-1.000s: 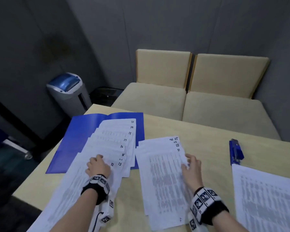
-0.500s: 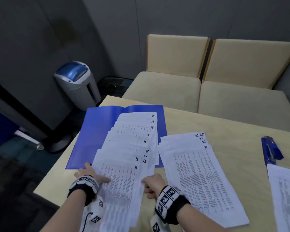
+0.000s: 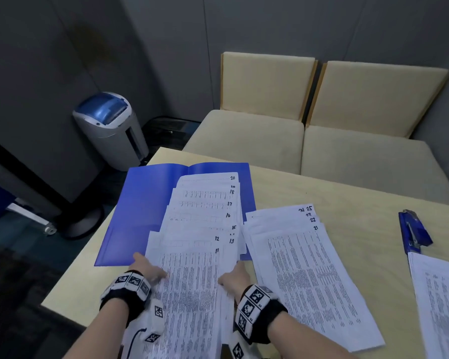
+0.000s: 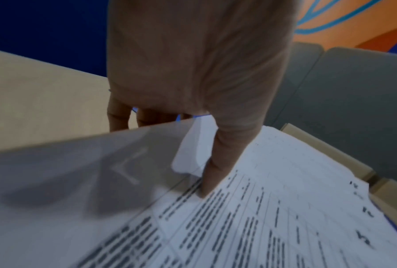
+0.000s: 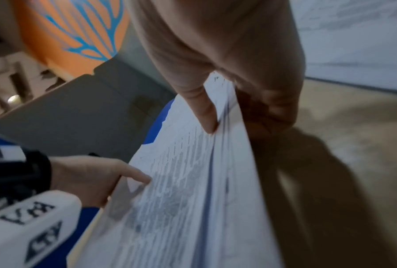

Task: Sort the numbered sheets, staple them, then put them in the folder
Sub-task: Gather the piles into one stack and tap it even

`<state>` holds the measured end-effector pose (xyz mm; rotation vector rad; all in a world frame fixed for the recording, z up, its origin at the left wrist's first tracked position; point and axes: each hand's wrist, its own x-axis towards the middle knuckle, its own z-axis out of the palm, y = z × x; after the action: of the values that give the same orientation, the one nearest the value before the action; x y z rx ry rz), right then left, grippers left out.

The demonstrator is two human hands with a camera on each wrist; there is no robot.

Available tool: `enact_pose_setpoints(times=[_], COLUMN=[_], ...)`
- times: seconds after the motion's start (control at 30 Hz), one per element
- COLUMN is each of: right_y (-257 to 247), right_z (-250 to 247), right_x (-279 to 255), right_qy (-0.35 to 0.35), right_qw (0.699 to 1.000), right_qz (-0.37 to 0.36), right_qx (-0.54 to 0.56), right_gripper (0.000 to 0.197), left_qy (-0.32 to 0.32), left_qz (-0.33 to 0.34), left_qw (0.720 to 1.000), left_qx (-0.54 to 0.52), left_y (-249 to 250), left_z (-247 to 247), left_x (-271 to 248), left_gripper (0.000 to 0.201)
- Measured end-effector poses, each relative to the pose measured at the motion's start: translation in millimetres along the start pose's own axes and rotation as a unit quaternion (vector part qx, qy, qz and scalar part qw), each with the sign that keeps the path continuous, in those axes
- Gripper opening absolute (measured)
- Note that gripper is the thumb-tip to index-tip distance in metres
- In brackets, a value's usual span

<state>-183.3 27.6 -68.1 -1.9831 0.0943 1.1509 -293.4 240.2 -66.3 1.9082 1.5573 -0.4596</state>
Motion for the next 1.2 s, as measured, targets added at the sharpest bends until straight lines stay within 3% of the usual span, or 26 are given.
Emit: enact_pose_setpoints(times=[0.07, 0.17, 0.37, 0.43, 0.53, 0.7, 0.77, 0.87, 1.0, 1.1, 1.2], right_y=[-2, -10, -44, -54, -66, -77, -83, -89, -90, -86, -78], right_z=[-4, -13, -52, -59, -62, -52, -49, -48, -39, -33, -28], right_x=[1, 4, 19, 34, 51, 73, 73, 75, 72, 72, 69], right_qy=[0.003, 0.014, 0.098, 0.094, 0.061, 0.035, 0.03, 0.05, 0.073, 0.043, 0.027], right_qw=[0.999, 0.997, 0.97, 0.967, 0.984, 0.999, 1.0, 0.993, 0.994, 0.998, 0.999], right_qz=[-0.023, -0.044, -0.122, -0.147, -0.122, -0.037, 0.004, 0.05, 0.042, 0.026, -0.005], right_qx=[-0.031, -0.062, -0.188, -0.186, -0.113, 0.014, -0.002, -0.096, -0.07, 0.026, 0.016], right_gripper=[0.059, 0.065, 0.049, 0.049, 0.055, 0.048, 0.048, 0.067, 0.068, 0.075, 0.074], left_qy=[-0.01, -0.031, 0.029, 0.055, 0.108, 0.09, 0.071, 0.036, 0.015, 0.019, 0.01], left_qz=[0.017, 0.045, 0.061, 0.066, 0.059, 0.015, 0.0, -0.012, -0.032, -0.006, 0.005], left_qw=[1.0, 0.997, 0.98, 0.975, 0.976, 0.995, 0.997, 0.998, 0.998, 0.995, 0.989], left_qx=[0.0, -0.059, -0.188, -0.204, -0.177, -0.033, -0.041, -0.045, -0.053, -0.099, -0.149], left_y=[3, 3, 15, 24, 39, 68, 74, 79, 81, 81, 78], left_z=[-4, -10, -6, -5, -7, -7, -3, -2, -4, -3, -3], left_x=[5, 23, 32, 31, 30, 30, 36, 41, 43, 44, 45], left_gripper=[0.055, 0.05, 0.039, 0.037, 0.041, 0.067, 0.071, 0.077, 0.08, 0.076, 0.077])
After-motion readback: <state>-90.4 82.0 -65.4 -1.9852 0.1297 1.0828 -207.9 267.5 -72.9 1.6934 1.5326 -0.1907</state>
